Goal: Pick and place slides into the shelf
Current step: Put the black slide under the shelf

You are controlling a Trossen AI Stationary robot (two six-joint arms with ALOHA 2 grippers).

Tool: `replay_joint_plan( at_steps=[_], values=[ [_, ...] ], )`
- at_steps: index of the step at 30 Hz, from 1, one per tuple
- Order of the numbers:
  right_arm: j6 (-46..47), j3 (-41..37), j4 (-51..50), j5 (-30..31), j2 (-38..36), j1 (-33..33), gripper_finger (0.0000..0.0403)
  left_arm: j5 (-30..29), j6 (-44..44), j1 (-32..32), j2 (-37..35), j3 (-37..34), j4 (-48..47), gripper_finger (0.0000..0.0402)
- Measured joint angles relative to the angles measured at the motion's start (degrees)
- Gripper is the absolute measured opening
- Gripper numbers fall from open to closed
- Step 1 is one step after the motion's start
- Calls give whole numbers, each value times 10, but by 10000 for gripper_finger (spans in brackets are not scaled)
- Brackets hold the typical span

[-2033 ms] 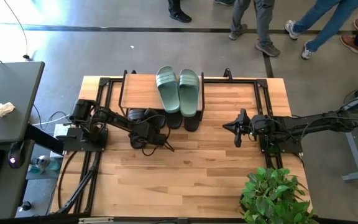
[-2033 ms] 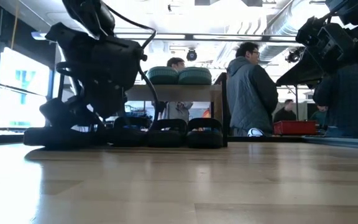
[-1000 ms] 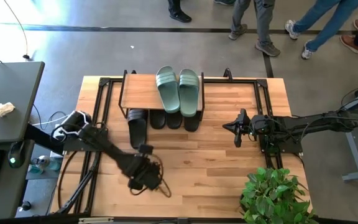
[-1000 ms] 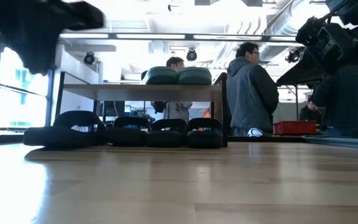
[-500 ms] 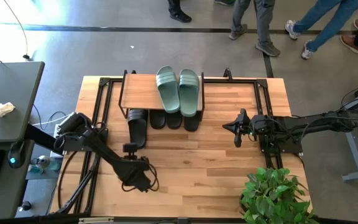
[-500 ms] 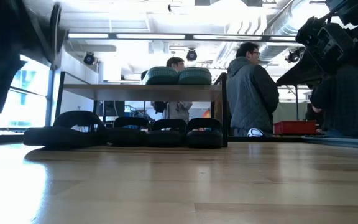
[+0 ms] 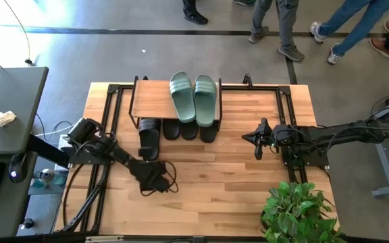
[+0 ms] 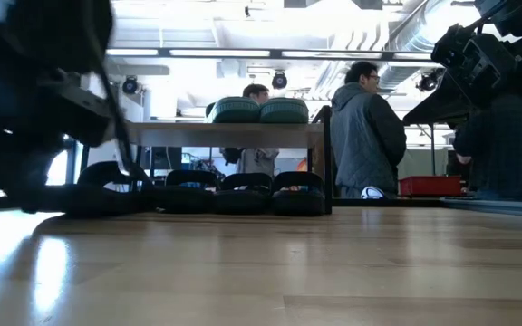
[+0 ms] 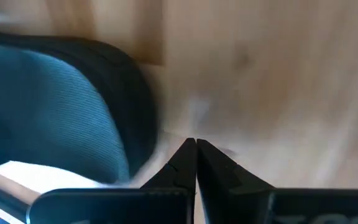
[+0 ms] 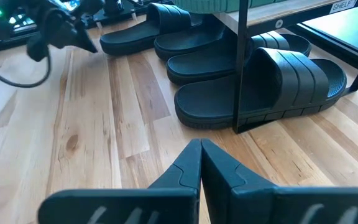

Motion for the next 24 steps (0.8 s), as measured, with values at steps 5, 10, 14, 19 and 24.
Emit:
replay_joint_plan(
  at_steps=[5,10,14,19,24],
  values=[
    [0,0,0,0,0,0,0,-17,53,49,0,-8,7,2],
    [0,0,0,0,0,0,0,-26,98,97,0,-19,6,1],
    [0,0,0,0,0,0,0,-32,124,130,0,-27,9,1],
    [0,0,0,0,0,0,0,-50,152,165,0,-32,11,0],
    [0,0,0,0,0,0,0,-69,182,196,0,-32,24,0]
  ],
)
